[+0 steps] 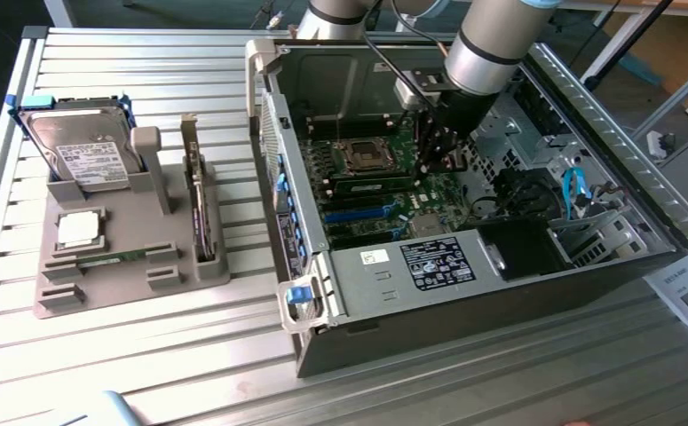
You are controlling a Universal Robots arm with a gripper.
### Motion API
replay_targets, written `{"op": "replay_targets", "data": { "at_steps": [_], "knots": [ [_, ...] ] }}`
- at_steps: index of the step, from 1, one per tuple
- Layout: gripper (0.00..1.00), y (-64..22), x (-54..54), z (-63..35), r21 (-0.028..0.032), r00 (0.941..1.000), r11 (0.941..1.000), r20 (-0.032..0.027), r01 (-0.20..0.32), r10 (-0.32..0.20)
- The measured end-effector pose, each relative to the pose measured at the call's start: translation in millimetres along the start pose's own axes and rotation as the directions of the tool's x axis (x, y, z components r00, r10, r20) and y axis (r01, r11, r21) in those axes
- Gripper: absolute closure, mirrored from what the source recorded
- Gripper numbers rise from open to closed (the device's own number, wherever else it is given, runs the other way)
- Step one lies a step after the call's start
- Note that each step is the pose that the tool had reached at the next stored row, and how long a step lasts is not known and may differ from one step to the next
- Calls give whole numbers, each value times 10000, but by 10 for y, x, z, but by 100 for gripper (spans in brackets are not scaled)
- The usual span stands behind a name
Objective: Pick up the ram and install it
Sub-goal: 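Press down the ram until it locks into place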
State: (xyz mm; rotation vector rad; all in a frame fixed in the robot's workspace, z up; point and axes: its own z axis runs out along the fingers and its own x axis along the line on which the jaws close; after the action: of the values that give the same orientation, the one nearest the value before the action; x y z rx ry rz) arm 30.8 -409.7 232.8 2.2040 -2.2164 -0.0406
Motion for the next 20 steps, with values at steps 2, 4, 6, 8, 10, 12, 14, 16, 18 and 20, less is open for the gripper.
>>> {"op": "replay_targets", "data": {
  "at_steps": [2,4,6,8,10,12,14,16,18,20],
  "knots": [
    [89,1,1,-30,-3,10000,10000,-9,-1,1],
    [89,2,1,-56,-3,10000,10000,-9,0,0],
    [89,2,0,-88,-3,10000,10000,-9,-1,1],
    [89,3,0,-115,-3,10000,10000,-10,0,0],
    [89,4,0,-140,-3,10000,10000,-11,0,0],
    [89,4,0,-167,-3,10000,10000,-9,0,0],
    [89,5,0,-177,-3,10000,10000,-8,0,0],
    [89,5,0,-177,-3,10000,10000,-8,0,0],
    [89,36,0,-177,-3,10000,10000,-10,2,-2],
    [89,100,1,-175,-3,10000,10000,-9,0,0]
  ]
}}
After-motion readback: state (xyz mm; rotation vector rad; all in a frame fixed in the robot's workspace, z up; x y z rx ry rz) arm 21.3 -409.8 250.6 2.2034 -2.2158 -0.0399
